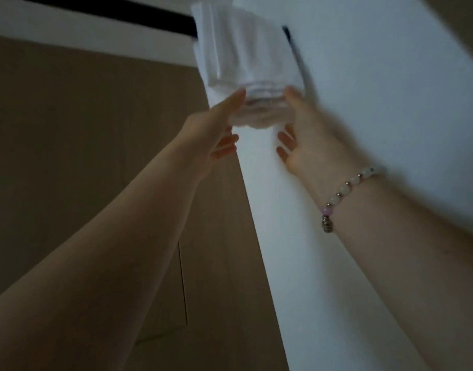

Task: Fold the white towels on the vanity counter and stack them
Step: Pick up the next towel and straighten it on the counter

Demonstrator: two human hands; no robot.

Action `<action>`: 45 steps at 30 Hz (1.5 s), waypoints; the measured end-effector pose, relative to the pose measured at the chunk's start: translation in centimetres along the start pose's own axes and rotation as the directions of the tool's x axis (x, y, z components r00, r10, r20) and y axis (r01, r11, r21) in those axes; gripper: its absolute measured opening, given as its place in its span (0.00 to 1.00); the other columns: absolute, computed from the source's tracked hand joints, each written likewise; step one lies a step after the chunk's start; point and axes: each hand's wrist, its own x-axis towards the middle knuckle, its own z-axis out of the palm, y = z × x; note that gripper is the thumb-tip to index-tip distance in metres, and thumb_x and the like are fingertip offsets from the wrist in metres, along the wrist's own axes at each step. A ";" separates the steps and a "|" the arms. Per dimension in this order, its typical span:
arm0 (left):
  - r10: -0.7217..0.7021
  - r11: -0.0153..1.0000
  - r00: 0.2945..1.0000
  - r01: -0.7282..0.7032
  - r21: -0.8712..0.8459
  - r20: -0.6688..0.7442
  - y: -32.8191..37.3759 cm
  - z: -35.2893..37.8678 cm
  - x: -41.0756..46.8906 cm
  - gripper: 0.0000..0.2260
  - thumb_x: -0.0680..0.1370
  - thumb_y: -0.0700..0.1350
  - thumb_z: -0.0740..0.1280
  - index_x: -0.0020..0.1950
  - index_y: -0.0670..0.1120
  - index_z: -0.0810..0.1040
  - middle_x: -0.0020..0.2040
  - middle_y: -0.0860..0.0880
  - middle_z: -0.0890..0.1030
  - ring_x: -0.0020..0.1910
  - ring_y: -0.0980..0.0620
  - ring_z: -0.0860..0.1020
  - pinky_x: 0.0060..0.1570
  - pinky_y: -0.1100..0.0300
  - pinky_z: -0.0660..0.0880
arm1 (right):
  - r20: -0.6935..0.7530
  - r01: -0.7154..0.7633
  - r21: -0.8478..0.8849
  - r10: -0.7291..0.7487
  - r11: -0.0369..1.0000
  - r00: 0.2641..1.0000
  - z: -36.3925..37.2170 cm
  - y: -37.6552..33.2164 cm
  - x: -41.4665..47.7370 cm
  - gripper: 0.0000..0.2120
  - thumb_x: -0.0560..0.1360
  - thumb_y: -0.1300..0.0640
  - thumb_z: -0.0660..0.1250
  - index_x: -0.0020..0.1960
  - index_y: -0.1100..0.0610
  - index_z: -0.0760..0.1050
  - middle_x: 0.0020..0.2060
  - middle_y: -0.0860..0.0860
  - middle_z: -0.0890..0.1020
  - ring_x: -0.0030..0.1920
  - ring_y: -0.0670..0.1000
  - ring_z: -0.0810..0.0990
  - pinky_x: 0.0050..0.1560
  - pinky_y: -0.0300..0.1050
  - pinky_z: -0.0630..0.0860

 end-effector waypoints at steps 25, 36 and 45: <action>-0.661 0.143 0.725 0.377 0.915 -0.196 -31.3 -7.2 -60.8 0.13 0.76 0.49 0.56 0.48 0.46 0.78 0.43 0.48 0.78 0.37 0.45 0.77 0.35 0.55 0.74 | 0.489 0.519 -0.849 0.525 0.103 0.696 -27.7 35.9 -49.8 0.07 0.70 0.56 0.64 0.44 0.55 0.79 0.39 0.52 0.80 0.38 0.54 0.79 0.40 0.46 0.76; -0.880 0.008 0.432 0.431 0.902 -0.198 -29.5 -13.3 -73.9 0.15 0.81 0.49 0.56 0.65 0.46 0.71 0.62 0.47 0.74 0.57 0.46 0.74 0.53 0.54 0.70 | 0.416 0.602 -0.794 0.792 0.076 0.447 -28.7 39.2 -61.3 0.07 0.65 0.59 0.74 0.42 0.57 0.81 0.36 0.54 0.80 0.37 0.55 0.79 0.39 0.47 0.76; -0.897 0.008 0.395 0.466 0.885 -0.200 -29.3 -25.0 -80.3 0.16 0.80 0.48 0.58 0.66 0.43 0.71 0.61 0.42 0.75 0.55 0.40 0.75 0.53 0.49 0.72 | 0.365 0.530 -0.845 0.801 0.071 0.475 -21.8 42.7 -71.9 0.09 0.66 0.60 0.71 0.45 0.59 0.81 0.39 0.57 0.80 0.39 0.57 0.79 0.40 0.49 0.77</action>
